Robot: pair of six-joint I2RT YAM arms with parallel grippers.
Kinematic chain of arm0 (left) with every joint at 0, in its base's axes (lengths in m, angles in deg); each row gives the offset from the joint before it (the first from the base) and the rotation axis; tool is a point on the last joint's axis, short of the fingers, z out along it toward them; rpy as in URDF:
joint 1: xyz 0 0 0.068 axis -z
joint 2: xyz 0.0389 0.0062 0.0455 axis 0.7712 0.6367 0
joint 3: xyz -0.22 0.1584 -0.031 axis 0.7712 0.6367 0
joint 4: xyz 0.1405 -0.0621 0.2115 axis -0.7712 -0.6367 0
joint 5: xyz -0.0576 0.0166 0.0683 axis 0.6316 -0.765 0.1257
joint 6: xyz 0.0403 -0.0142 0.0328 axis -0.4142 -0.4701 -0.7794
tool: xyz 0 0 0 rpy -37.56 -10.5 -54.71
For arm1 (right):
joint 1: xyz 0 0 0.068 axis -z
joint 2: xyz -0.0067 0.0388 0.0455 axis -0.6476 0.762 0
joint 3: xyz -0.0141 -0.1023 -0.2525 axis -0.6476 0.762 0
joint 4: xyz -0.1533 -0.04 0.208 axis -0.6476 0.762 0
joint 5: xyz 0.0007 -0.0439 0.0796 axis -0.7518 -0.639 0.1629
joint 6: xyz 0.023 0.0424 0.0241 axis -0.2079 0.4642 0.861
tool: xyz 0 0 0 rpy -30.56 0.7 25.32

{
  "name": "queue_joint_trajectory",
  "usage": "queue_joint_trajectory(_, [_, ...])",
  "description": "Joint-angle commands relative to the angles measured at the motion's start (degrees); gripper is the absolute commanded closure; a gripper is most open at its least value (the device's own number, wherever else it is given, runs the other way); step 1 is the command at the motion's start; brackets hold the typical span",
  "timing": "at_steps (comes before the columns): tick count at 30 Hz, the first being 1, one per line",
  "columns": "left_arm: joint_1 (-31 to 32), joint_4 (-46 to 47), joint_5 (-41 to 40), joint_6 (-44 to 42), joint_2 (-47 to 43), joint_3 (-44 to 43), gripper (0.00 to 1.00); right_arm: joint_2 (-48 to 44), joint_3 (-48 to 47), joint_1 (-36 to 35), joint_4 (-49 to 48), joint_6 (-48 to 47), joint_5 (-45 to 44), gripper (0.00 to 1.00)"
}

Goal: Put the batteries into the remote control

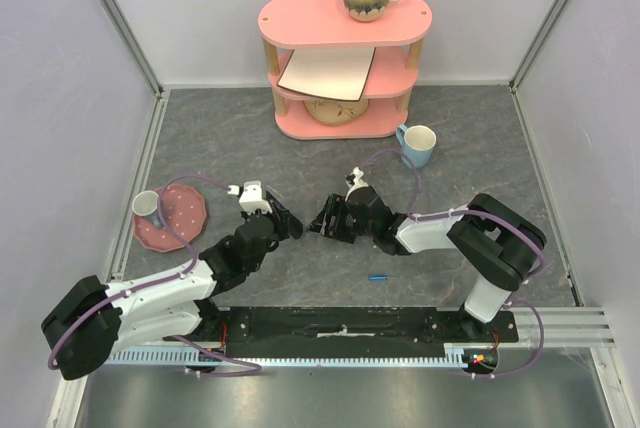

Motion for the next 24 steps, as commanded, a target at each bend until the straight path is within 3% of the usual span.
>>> queue_joint_trajectory(1, [0.47,-3.82,1.21,-1.23,0.11,1.80,0.98,-1.76,-0.30,0.26,-4.98,-0.61,-0.26,0.28])
queue_joint_trajectory(11, [0.47,0.05,2.97,-0.44,-0.42,4.18,0.98,3.87,-5.31,0.26,-9.20,-0.79,5.10,0.24])
queue_joint_trajectory(24, [0.47,0.22,2.53,-1.05,-0.15,4.01,0.98,5.98,-7.33,0.26,-4.99,-1.67,3.79,0.26])
